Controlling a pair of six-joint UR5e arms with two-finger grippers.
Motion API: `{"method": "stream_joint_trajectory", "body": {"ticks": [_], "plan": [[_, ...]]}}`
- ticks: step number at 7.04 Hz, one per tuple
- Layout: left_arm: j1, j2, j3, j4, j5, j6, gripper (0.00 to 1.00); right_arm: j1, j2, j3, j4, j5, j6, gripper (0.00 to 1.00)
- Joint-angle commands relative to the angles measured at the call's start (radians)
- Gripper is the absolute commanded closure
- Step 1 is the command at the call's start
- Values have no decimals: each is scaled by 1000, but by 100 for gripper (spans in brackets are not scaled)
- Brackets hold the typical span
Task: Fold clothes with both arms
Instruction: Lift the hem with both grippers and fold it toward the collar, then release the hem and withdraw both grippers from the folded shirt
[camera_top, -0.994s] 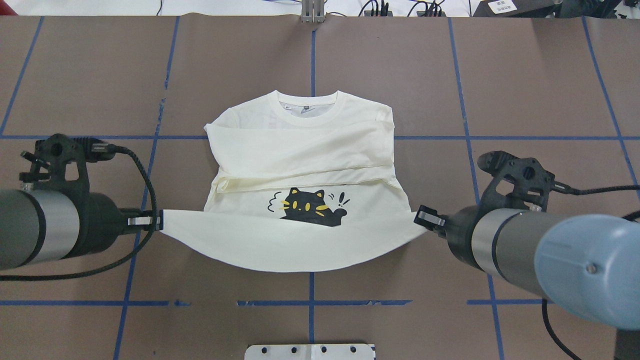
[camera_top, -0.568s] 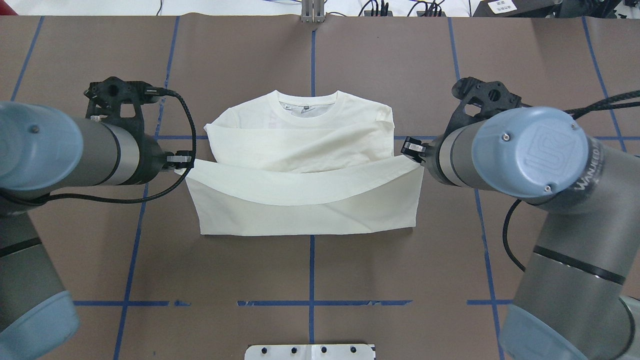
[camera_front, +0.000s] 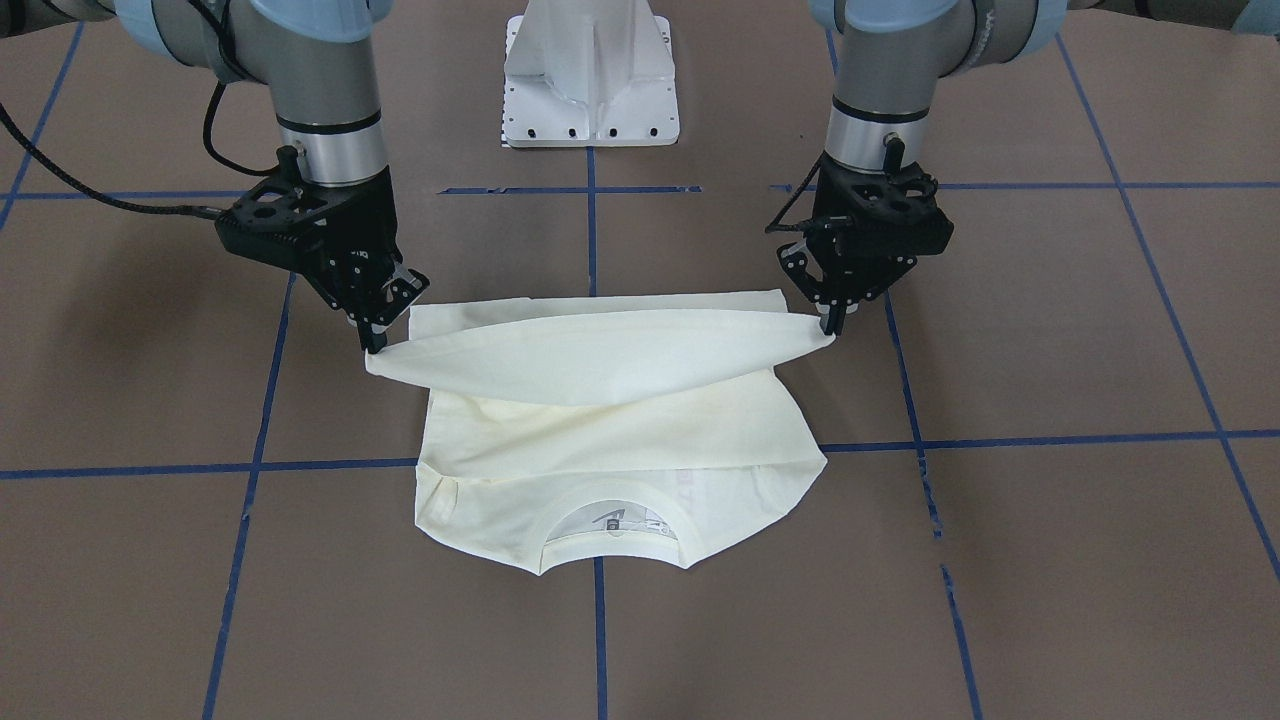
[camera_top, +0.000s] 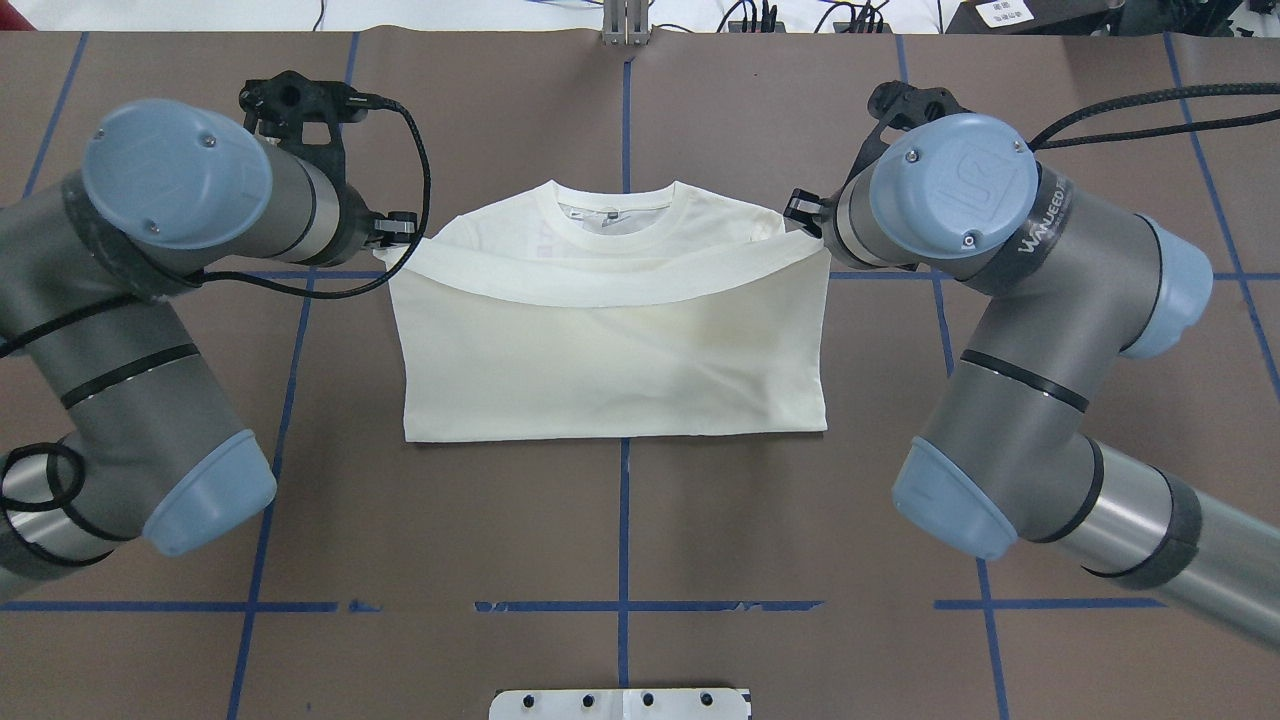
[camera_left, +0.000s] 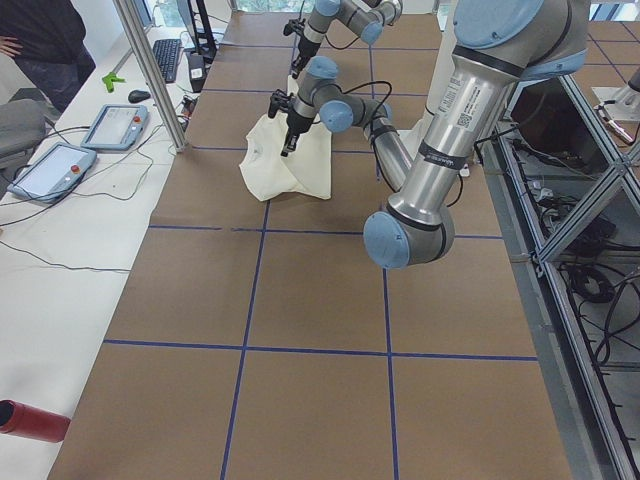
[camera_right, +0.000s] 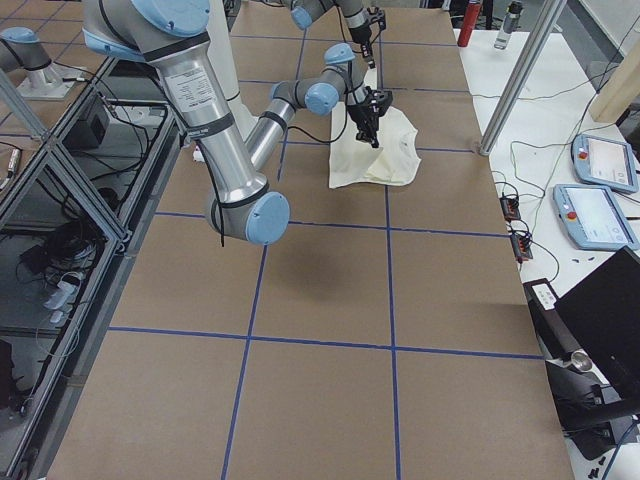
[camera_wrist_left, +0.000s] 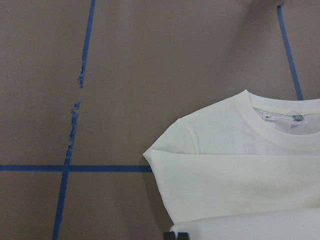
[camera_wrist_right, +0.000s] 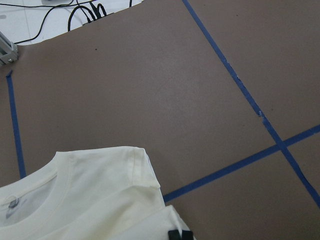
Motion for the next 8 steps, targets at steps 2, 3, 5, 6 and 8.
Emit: {"method": "stream_joint_trajectory", "body": {"ticks": [2,3,5,6,8], "plan": [[-23,-53,215,-156,4,21,100,25,100,-228,98,3,-17,100],[-23,-69,264,-174,6,26,100,25,115,-314,188,0,-17,100],[-18,-95,388,-246,7,26,100,25,118,-413,248,-6,-21,100],[-17,-92,419,-279,7,26,100,25,117,-430,262,-6,-21,100],[-17,-90,421,-285,6,24,100,25,117,-438,267,-6,-32,100]]}}
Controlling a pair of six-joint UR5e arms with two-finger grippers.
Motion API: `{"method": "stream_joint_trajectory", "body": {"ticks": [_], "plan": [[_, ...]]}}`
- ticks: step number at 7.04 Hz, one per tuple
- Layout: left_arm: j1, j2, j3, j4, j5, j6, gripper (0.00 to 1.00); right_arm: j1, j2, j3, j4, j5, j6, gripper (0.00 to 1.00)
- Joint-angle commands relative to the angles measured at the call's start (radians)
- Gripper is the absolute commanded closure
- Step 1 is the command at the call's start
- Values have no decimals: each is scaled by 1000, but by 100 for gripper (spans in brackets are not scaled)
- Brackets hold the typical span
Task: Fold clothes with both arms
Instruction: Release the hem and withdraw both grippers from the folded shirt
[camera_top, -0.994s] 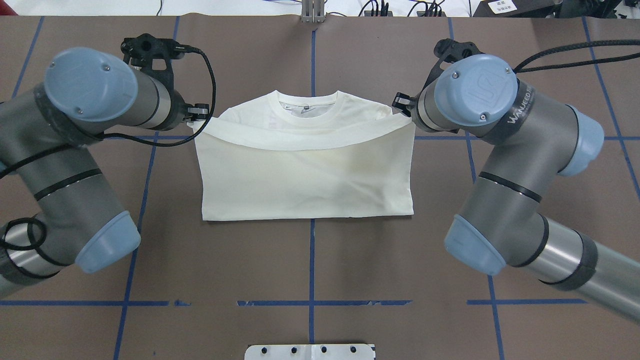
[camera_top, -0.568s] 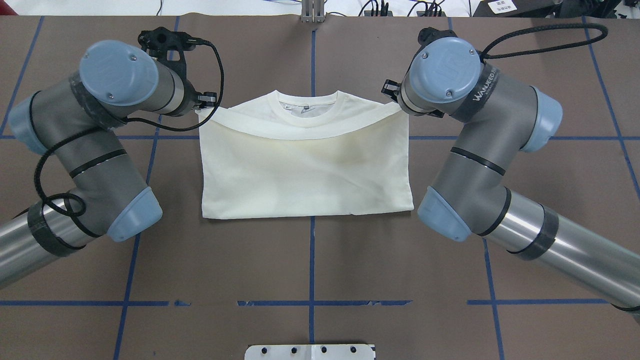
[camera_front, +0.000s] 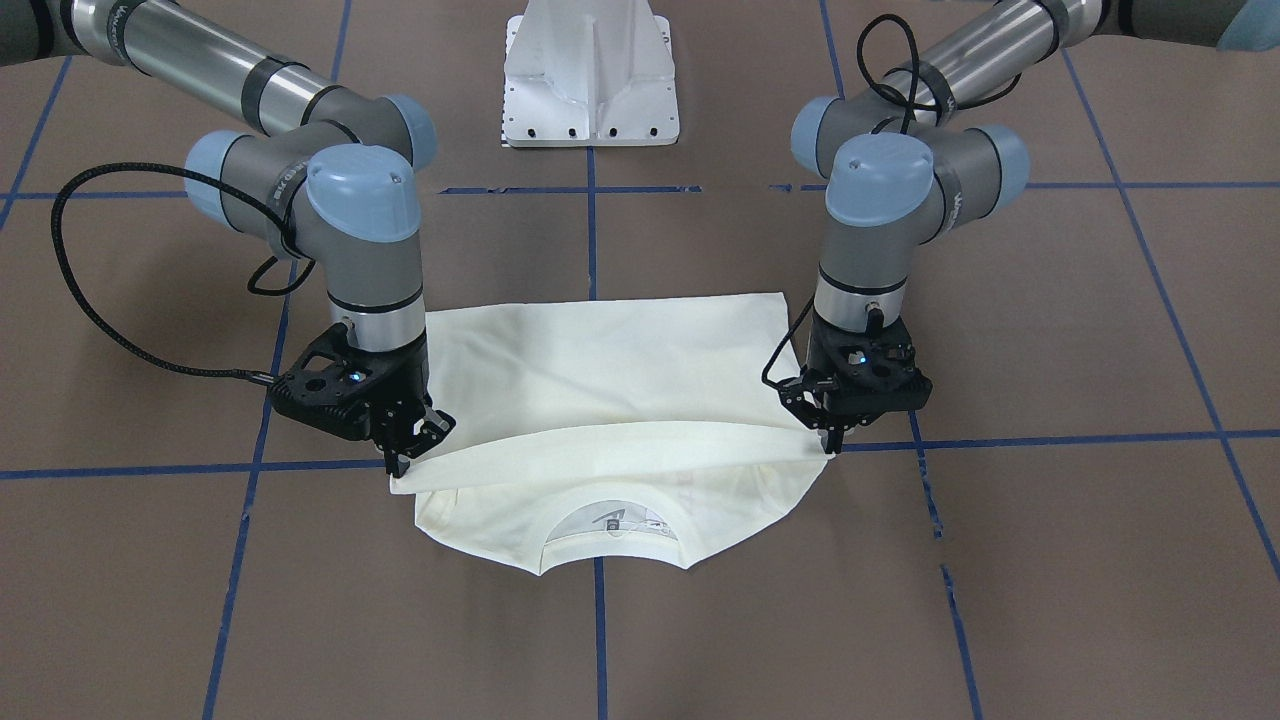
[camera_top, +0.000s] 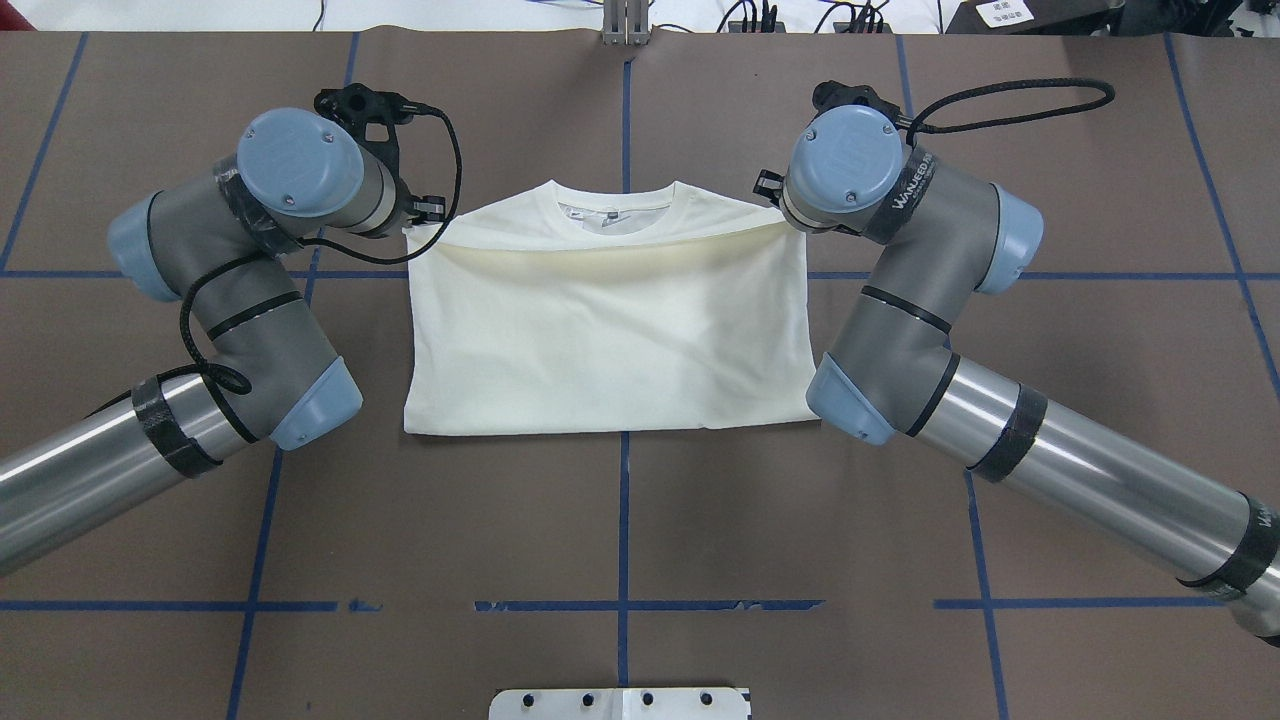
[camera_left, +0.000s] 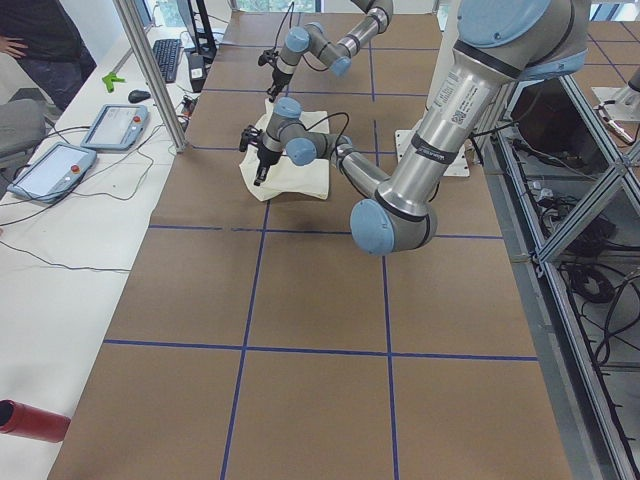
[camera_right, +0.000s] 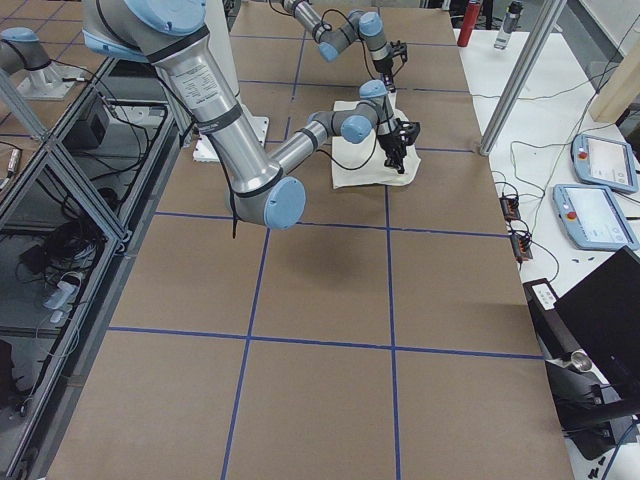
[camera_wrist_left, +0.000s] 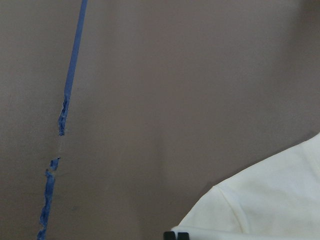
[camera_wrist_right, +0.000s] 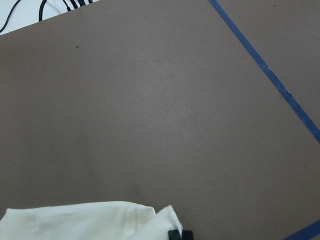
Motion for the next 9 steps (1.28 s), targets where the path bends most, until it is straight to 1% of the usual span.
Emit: {"method": "stream_joint_trajectory", "body": {"ticks": [1,2,3,4,5,6,7,8,9], "plan": [[1,9,1,-40,-4,2,45,0,1,-8,6,0,-36,1],[-3,17,-9,-64,-10,55,0,6,3,6,10,12,-70,0],[-1,21,-75,-60,-19,121,0,33,5,10,11,42,-144,0],[1,62,-141,-63,-75,126,0,81,-3,32,11,144,-236,0],[8,113,-211,-75,-103,103,0,125,-26,64,11,218,-306,0],[51,183,-282,-112,-102,44,0,149,-53,92,11,246,-361,0],[109,263,-327,-186,-94,-28,0,172,-70,107,11,280,-410,0],[167,308,-335,-237,-49,-121,4,192,-78,107,13,323,-447,0],[239,330,-327,-264,20,-201,23,195,-83,115,13,328,-452,0]]}}
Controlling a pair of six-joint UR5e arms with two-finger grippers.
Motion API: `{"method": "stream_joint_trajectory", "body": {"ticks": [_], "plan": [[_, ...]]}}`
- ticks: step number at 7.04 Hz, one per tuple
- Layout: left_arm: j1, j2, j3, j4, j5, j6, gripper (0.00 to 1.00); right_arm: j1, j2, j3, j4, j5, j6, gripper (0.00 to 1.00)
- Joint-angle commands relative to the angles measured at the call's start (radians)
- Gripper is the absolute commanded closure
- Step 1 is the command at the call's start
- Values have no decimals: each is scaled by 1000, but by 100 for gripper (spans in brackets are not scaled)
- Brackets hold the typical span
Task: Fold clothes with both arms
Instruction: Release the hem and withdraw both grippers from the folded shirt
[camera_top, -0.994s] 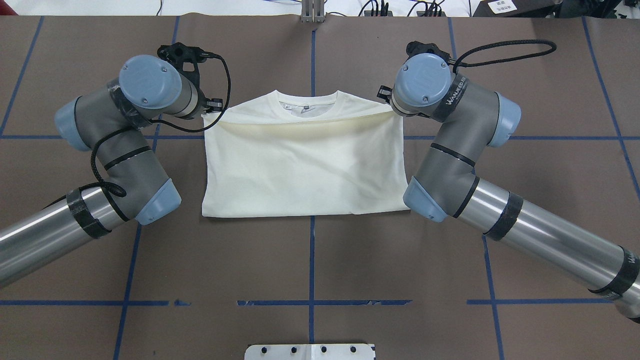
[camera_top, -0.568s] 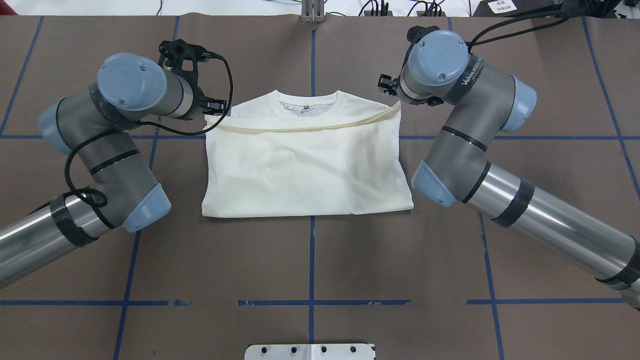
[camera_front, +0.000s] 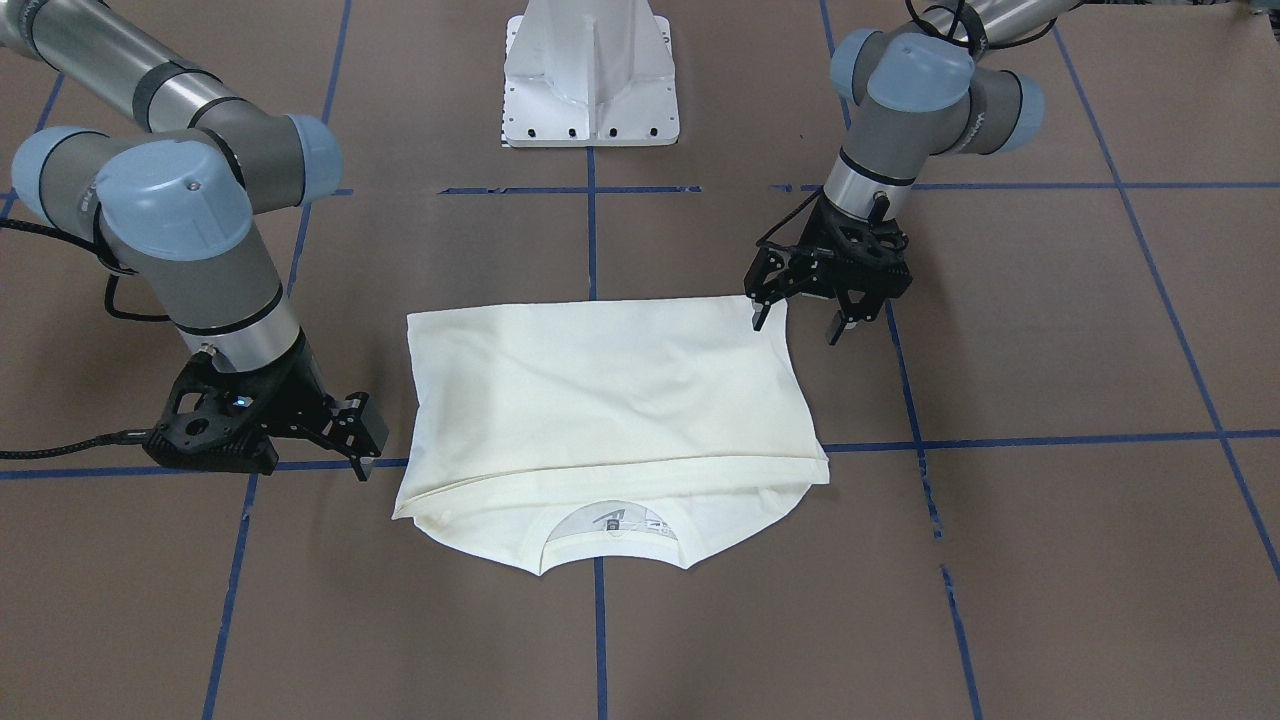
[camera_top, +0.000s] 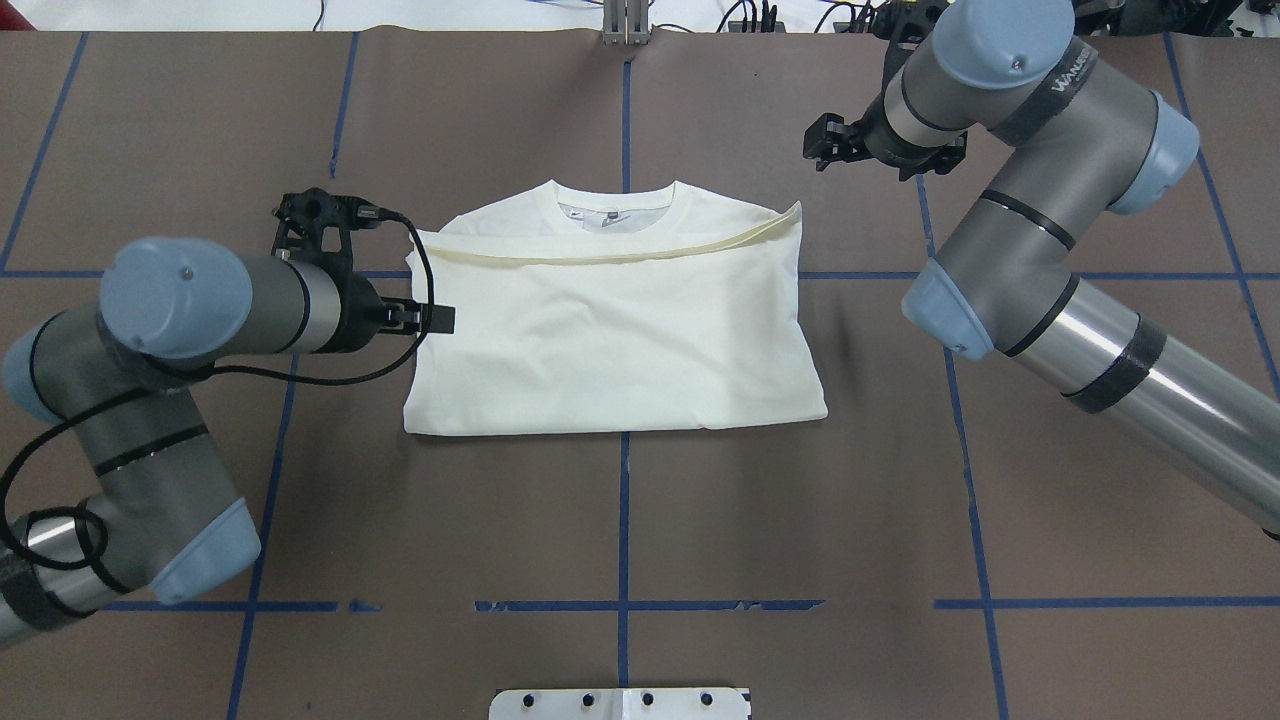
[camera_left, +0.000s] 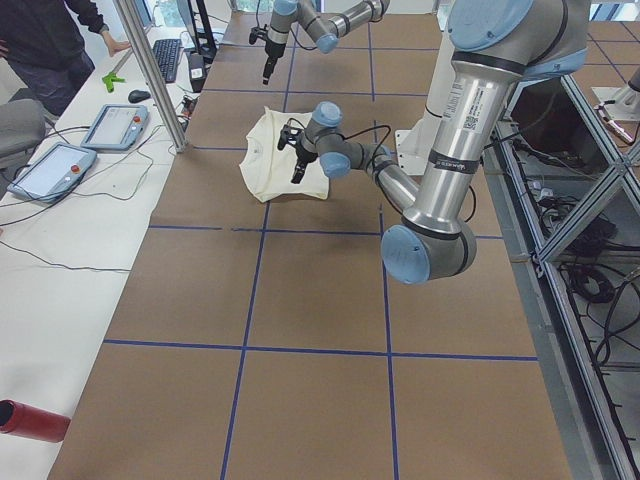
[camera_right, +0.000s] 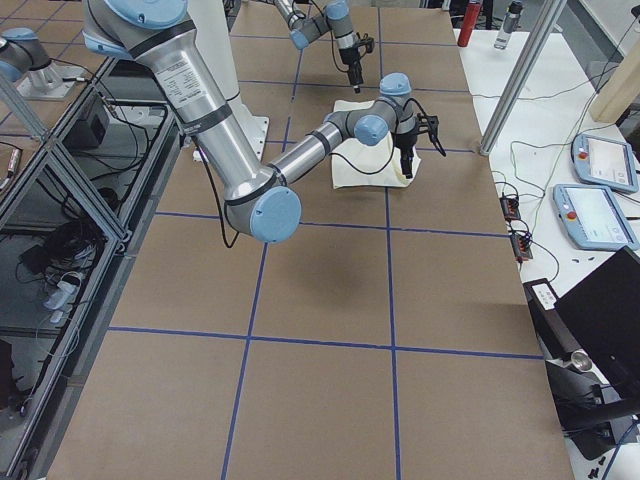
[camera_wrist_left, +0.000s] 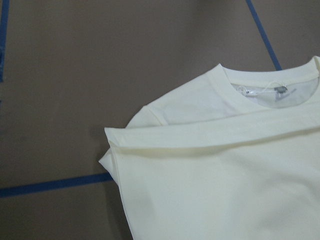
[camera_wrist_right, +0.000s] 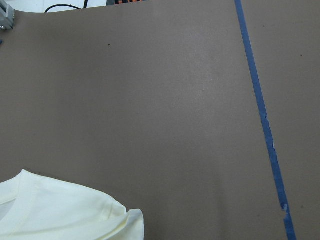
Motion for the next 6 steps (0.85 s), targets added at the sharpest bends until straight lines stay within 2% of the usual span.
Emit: {"method": "stream_joint_trajectory", "body": {"ticks": [1,5,6], "plan": [[115,51,1,-47,77,-145,35,15,-9,9,2,24,-26,0],[149,77,23,-43,98,-153,40,15,-11,9,2,22,-26,0],[150,76,25,-43,98,-153,48,15,-12,9,2,21,-26,0]]}}
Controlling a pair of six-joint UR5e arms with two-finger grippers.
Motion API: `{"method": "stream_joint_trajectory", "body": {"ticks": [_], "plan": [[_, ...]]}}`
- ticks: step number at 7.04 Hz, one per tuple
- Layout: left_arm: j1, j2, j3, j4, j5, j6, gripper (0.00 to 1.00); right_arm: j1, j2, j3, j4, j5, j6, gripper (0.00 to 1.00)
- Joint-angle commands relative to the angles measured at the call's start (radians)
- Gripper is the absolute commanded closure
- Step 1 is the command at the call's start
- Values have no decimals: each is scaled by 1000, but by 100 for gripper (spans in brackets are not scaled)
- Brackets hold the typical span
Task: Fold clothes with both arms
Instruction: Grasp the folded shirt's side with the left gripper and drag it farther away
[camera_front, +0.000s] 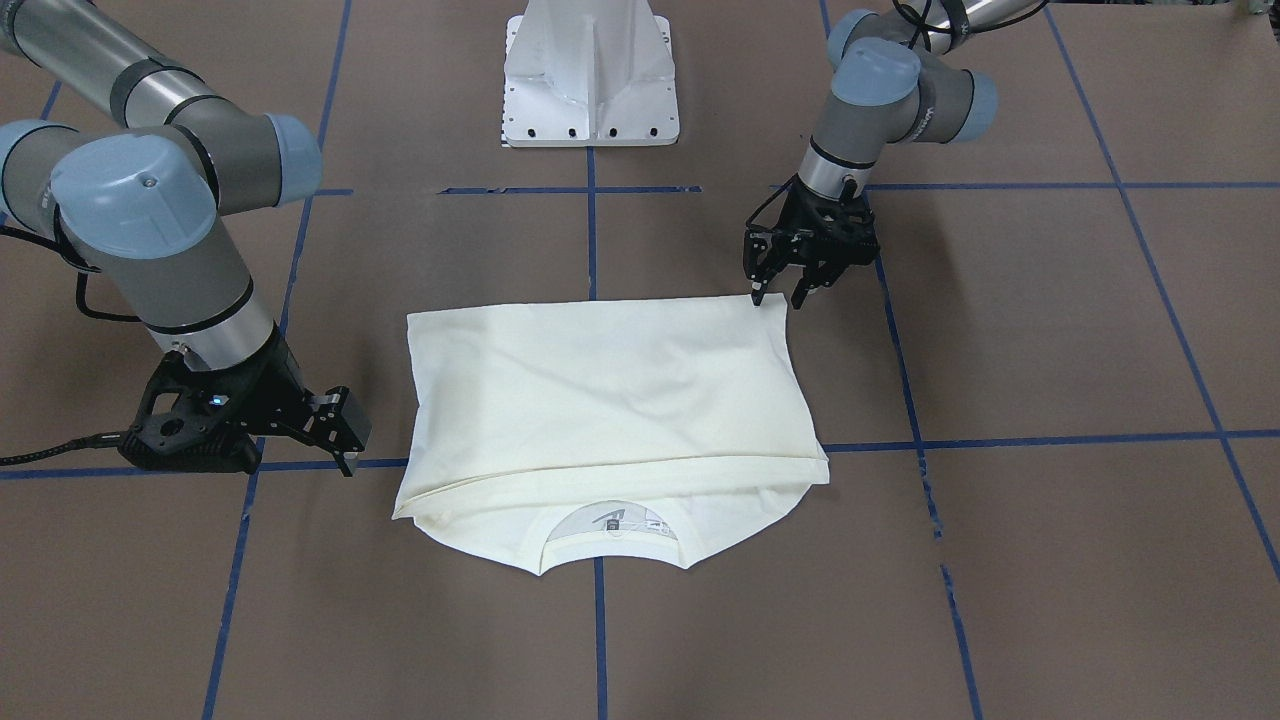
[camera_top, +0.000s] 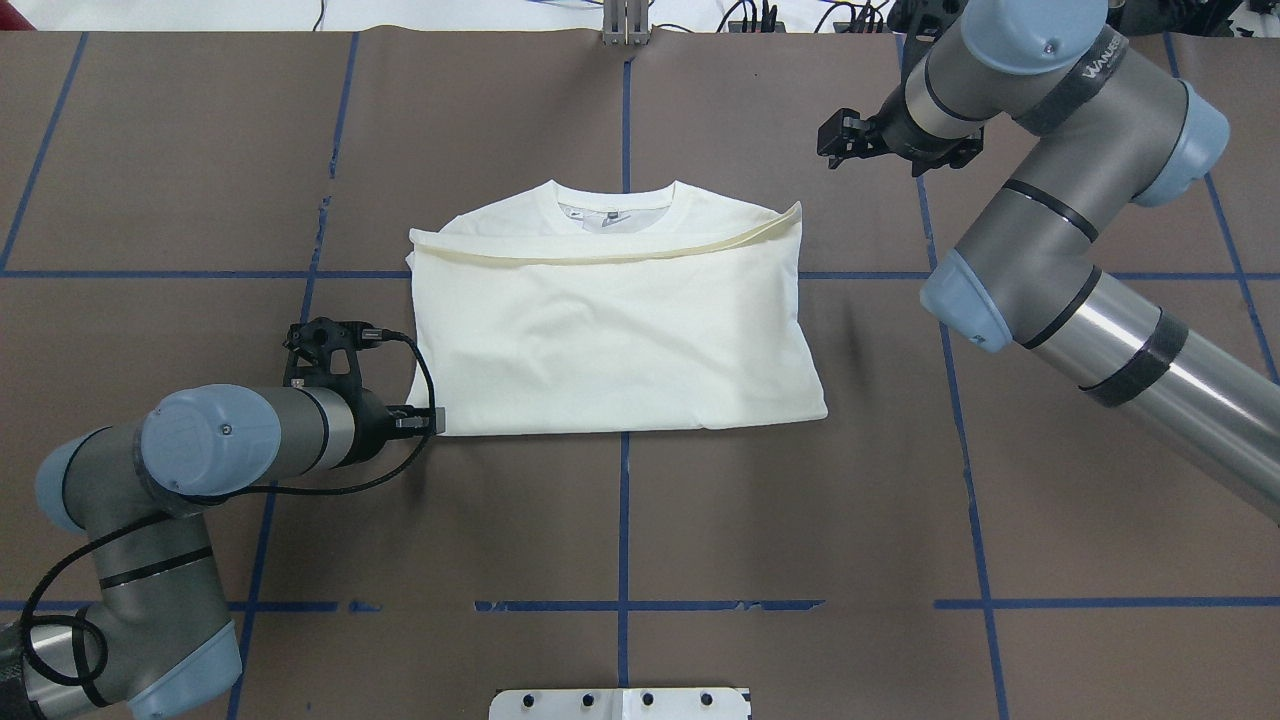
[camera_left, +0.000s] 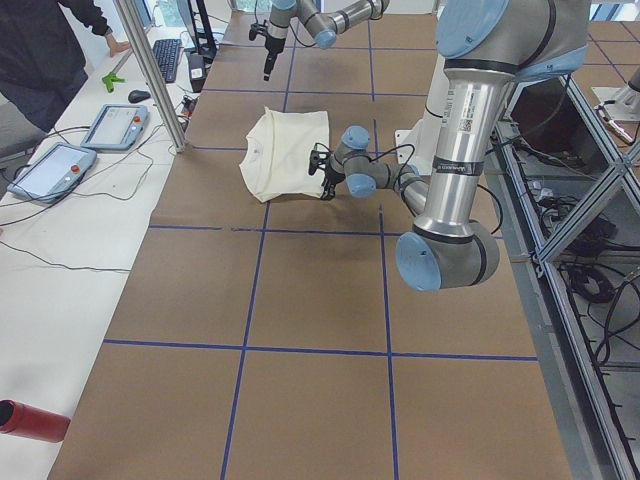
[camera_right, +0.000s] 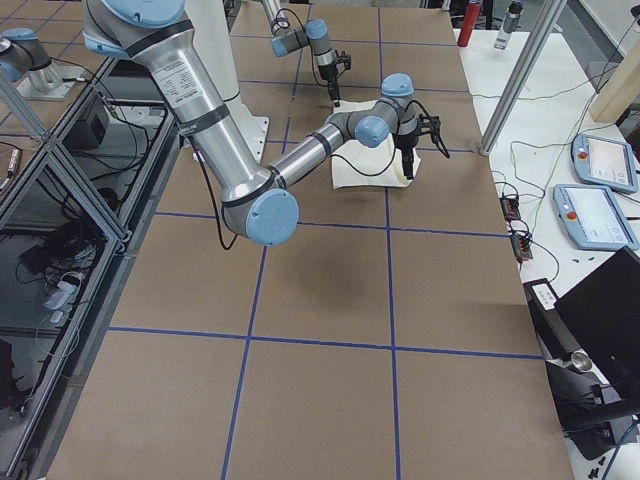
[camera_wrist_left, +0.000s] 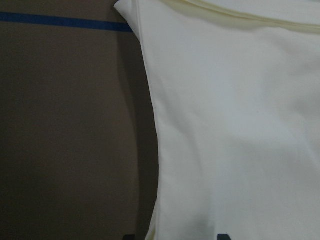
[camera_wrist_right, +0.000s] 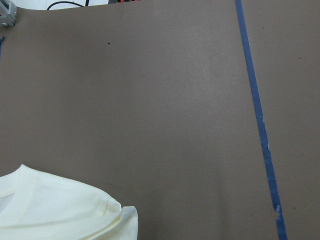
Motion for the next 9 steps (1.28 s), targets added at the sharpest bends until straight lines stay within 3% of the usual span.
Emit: {"method": "stream_joint_trajectory", "body": {"ticks": [1,2,3,8,9], "plan": [[5,-3,6,0,1,0,64,-1,-1,0,0,-1,0,0],[5,-7,4,0,1,0,86,-1,-1,0,0,-1,0,0],[5,-9,4,0,-1,1,100,-1,-1,-1,0,-3,0,0],[-7,-3,-8,2,1,23,100,-1,-1,-1,-2,2,-2,0],[-27,-6,-4,3,2,109,100,-1,-1,-1,-2,3,-2,0]]}}
